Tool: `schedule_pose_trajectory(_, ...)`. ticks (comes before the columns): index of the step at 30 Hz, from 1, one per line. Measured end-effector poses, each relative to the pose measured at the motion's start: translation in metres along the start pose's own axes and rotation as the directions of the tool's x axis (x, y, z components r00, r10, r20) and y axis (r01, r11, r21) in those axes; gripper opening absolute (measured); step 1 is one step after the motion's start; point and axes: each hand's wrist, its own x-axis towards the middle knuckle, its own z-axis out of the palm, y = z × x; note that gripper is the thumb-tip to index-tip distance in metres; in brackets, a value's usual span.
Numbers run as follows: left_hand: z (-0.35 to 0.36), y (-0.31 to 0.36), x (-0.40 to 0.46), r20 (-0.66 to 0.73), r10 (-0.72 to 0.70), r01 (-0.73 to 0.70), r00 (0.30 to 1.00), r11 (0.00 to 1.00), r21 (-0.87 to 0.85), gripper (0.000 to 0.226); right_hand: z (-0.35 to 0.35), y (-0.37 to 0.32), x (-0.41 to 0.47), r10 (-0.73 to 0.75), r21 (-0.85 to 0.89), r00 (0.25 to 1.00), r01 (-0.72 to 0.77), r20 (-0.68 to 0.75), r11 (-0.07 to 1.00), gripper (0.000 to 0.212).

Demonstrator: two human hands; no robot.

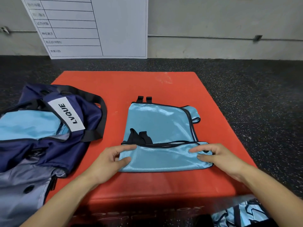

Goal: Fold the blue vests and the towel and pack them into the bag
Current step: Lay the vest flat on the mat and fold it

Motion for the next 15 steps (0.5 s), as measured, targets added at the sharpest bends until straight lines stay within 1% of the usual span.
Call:
schedule_pose_trajectory(4, 0.0, -0.005, -0.023, -0.002, 0.008, -0.008, 1.0, 1.0, 0.018, 0.042, 0.008, 0.001, -0.023, -0.02, -0.045, 0.999, 0.022, 0.039, 0.999, 0.04)
schedule_pose_trajectory(8, 0.005, -0.011, -0.048, 0.026, -0.026, 0.027, 0.999, 0.999, -0.03, 0.047, 0.016, 0.007, -0.046, -0.026, -0.069, 0.997, 0.032, 0.078, 0.997, 0.05)
schedule_pose_trajectory(11, 0.008, -0.011, -0.066, 0.057, -0.042, 0.044, 0.997, 0.998, -0.042, 0.047, 0.017, 0.009, -0.061, -0.007, -0.091, 0.994, 0.017, 0.113, 0.996, 0.05)
schedule_pose_trajectory(15, 0.008, -0.009, -0.074, 0.059, -0.032, 0.034, 0.998, 0.999, -0.036, 0.047, 0.017, 0.01, -0.067, -0.013, -0.106, 0.994, 0.024, 0.105, 0.994, 0.049)
